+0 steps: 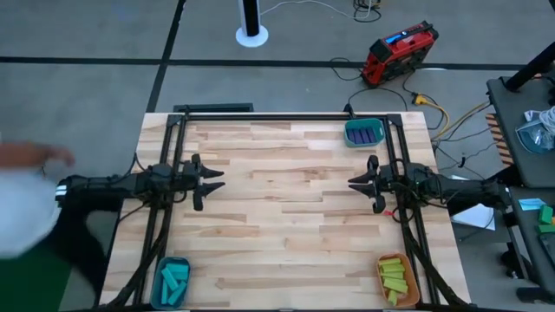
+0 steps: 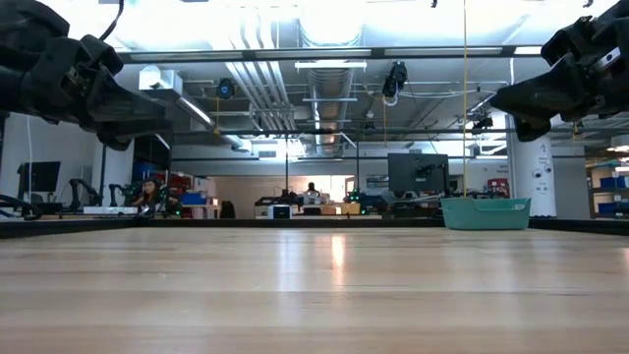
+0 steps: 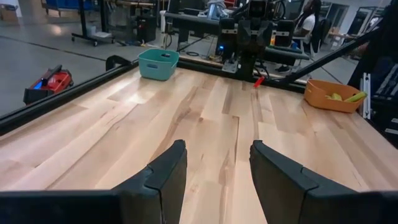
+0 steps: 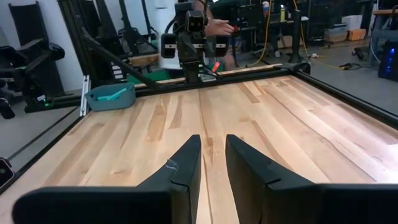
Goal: Sort blocks
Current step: Return to Home Position
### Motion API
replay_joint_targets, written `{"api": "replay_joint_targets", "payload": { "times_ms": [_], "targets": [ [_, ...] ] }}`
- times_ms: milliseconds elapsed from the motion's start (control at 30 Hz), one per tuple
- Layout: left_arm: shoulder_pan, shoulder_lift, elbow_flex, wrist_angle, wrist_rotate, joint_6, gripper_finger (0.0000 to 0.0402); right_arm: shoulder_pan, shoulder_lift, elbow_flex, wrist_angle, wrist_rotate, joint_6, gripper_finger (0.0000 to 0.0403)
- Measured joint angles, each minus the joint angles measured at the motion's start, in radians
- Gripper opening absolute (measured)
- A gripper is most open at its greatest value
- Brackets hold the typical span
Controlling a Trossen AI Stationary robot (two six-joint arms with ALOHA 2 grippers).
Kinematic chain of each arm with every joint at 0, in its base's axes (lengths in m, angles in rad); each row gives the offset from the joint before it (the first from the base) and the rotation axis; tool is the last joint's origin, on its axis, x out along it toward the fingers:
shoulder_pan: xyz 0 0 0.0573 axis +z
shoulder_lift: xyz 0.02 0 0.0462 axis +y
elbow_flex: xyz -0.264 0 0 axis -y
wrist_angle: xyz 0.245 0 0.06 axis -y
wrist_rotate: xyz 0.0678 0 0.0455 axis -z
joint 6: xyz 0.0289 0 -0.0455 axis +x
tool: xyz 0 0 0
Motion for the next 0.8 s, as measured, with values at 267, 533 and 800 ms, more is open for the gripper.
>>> {"api": "replay_joint_targets", "payload": {
  "times_ms": [267,533,800],
  "targets": [
    [0.000,0.013,0.000,0.000,0.000,0.000,0.0154,0.000,0.000,0.000,0.000,0.000,0.000,0.0061],
    [0.000,0.021,0.000,0.000,0.000,0.000,0.0154,0.000,0.000,0.000,0.000,0.000,0.000,0.0078],
    [0.000,0.021,0.000,0.000,0.000,0.000,0.0154,0.000,0.000,0.000,-0.001,0.000,0.000,0.0092]
  ]
}}
